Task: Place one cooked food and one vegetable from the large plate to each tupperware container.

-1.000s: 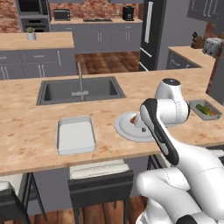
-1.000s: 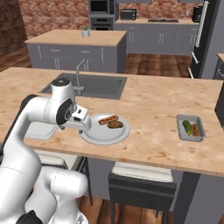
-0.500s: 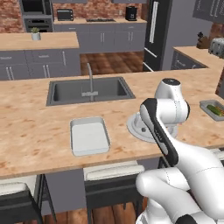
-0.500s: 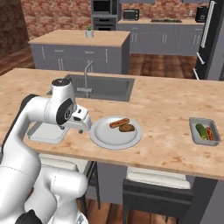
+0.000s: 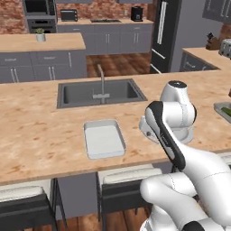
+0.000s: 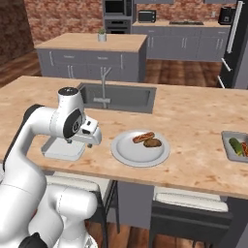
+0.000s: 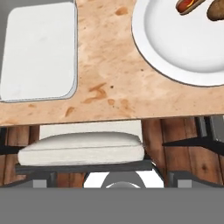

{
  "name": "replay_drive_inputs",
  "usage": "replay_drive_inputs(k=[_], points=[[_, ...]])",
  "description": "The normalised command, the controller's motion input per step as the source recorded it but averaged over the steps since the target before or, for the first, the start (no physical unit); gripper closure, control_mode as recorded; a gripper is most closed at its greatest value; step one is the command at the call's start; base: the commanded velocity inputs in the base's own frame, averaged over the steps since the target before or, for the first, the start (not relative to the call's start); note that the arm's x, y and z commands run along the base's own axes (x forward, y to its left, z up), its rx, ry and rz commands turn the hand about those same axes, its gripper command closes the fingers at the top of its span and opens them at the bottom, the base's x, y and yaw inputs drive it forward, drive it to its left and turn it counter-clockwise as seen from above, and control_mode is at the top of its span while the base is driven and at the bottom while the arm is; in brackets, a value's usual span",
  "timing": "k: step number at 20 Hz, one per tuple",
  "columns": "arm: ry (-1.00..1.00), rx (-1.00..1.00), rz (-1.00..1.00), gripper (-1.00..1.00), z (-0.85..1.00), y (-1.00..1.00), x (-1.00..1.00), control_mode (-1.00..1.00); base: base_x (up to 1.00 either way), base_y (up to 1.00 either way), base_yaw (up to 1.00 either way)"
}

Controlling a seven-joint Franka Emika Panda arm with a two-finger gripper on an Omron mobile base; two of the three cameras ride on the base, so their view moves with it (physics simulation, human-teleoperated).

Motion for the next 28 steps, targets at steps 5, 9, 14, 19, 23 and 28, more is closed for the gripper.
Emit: replay_drive_inputs(k=[5,9,14,19,23,28], points=[[0.00,0.00,0.00,-1.00,0.00,0.00,0.00,1.00,0.04,0.30,-0.01],[0.00,0.00,0.00,-1.00,0.00,0.00,0.00,1.00,0.10,-0.10,0.05],[0.00,0.00,0.00,-1.00,0.00,0.00,0.00,1.00,0.64,-0.66,0.09],[0.00,0.00,0.00,-1.00,0.00,0.00,0.00,1.00,0.61,-0.21,0.02],[0.00,0.00,0.00,-1.00,0.00,0.00,0.00,1.00,0.22,0.00,-0.02],[0.00,0.00,0.00,-1.00,0.00,0.00,0.00,1.00,0.03,0.00,0.00]])
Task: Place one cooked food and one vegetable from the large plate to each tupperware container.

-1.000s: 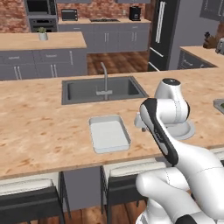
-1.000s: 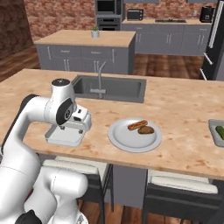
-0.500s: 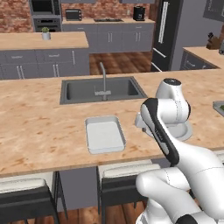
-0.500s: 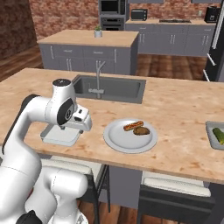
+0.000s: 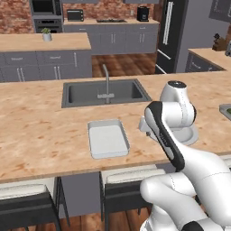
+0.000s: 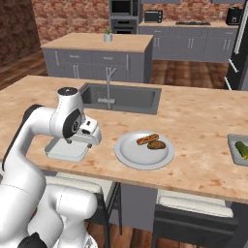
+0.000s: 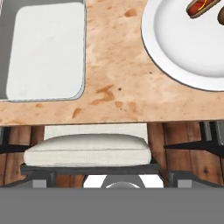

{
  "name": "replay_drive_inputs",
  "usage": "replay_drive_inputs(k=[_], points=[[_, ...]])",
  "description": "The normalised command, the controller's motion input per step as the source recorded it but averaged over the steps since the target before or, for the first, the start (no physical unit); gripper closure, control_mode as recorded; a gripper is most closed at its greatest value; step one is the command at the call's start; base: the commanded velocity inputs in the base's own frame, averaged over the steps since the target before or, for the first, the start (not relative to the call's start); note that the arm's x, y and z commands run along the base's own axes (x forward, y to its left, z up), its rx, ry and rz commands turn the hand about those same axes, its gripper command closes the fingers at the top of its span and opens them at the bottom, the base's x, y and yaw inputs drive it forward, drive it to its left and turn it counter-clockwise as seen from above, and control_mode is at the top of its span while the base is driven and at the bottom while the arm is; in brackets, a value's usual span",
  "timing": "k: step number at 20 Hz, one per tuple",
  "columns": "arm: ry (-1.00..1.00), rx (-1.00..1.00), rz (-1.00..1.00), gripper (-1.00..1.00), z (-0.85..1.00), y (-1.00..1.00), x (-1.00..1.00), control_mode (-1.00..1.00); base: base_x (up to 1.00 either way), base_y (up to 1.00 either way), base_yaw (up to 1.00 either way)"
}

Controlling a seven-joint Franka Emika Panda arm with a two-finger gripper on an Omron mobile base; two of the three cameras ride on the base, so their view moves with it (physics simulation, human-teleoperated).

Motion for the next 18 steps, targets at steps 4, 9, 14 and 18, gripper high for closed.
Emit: replay_drive_inputs(k=[4,9,14,18], points=[[0.00,0.00,0.00,-1.00,0.00,0.00,0.00,1.00,0.00,0.00,0.00],[0.00,0.00,0.01,-1.00,0.00,-0.07,0.13,-1.00,0.00,0.00,0.00],[0.02,0.00,-0.12,-1.00,0.00,-0.38,0.82,-1.00,0.00,0.00,0.00],[0.10,-0.02,-0.51,-1.00,-0.11,-0.41,0.91,-1.00,0.00,0.00,0.00]])
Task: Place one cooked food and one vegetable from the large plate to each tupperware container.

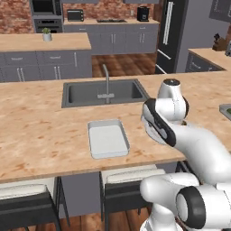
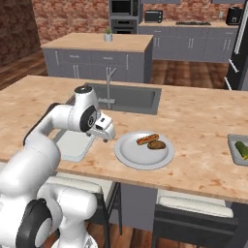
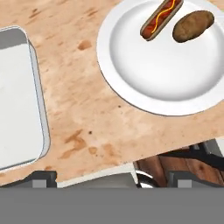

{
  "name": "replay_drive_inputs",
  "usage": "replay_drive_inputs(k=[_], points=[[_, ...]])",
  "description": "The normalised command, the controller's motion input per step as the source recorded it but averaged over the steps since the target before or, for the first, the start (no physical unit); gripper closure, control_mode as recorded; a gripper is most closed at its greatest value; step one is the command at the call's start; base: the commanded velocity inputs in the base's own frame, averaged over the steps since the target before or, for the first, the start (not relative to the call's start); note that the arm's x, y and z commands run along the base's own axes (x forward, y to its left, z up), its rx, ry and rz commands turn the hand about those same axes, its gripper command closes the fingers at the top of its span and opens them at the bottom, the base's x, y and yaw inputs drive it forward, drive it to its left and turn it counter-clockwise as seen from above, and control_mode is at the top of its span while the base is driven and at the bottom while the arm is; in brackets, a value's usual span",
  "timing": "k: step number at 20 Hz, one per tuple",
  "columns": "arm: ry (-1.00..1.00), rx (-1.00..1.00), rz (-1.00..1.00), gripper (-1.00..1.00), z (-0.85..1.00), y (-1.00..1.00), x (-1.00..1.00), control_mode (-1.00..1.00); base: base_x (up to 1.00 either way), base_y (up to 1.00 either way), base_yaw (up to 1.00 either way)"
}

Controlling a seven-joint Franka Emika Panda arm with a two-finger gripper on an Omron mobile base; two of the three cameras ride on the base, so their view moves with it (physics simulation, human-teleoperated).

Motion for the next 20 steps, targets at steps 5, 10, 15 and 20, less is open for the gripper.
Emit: replay_drive_inputs(k=[5,10,15,20], points=[[0.09,0.00,-0.36,-1.00,-0.04,-0.62,0.54,-1.00,0.00,0.00,0.00],[0.01,0.05,-0.21,-1.00,-0.07,-0.80,0.44,-1.00,0.00,0.00,0.00],[0.00,0.00,-0.18,-1.00,-0.33,-0.57,0.59,-1.00,0.00,0.00,0.00],[-0.02,0.03,-0.06,-1.00,-0.30,-0.17,0.76,-1.00,0.00,0.00,0.00]])
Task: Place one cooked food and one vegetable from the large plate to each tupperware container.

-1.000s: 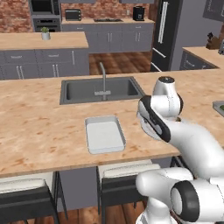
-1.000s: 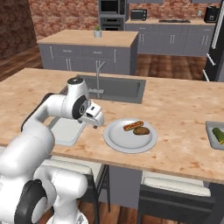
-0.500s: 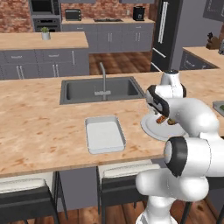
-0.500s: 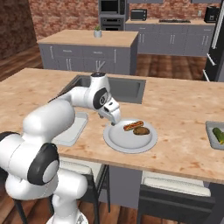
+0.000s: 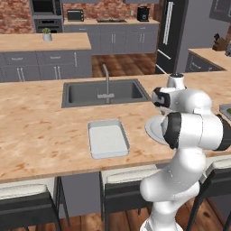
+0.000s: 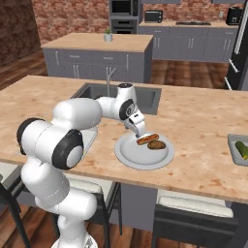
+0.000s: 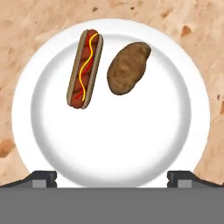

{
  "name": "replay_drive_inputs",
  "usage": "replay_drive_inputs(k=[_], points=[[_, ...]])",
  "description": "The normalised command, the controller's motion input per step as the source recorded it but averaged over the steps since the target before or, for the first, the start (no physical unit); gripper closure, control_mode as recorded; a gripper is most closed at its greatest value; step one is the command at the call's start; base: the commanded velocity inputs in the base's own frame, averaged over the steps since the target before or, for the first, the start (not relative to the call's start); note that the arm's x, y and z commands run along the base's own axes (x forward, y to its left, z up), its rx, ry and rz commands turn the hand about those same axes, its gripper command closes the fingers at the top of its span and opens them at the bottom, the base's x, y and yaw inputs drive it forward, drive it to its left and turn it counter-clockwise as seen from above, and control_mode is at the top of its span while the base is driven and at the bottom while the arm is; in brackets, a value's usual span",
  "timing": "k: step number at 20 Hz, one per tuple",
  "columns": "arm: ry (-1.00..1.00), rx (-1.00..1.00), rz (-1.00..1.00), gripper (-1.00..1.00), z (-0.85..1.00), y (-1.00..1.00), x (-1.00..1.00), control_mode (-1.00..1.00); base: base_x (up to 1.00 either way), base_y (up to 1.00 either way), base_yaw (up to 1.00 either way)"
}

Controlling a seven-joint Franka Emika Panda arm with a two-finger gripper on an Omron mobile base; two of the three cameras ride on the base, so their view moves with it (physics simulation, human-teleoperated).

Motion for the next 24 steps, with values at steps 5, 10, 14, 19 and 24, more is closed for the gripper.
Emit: replay_drive_inputs(k=[5,10,14,19,24], points=[[-0.01,0.02,-0.02,-1.00,-0.22,-0.05,0.41,-1.00,0.00,0.00,0.00],[0.00,0.00,-0.11,-1.00,-0.35,-0.16,0.17,-1.00,0.00,0.00,0.00],[-0.08,0.11,-0.16,-1.00,-0.21,0.00,0.03,-1.00,0.00,0.00,0.00],[-0.13,0.04,-0.08,-1.00,-0.31,0.00,0.33,-1.00,0.00,0.00,0.00],[-0.02,-0.02,-0.01,-1.00,-0.29,0.00,0.39,-1.00,0.00,0.00,0.00]])
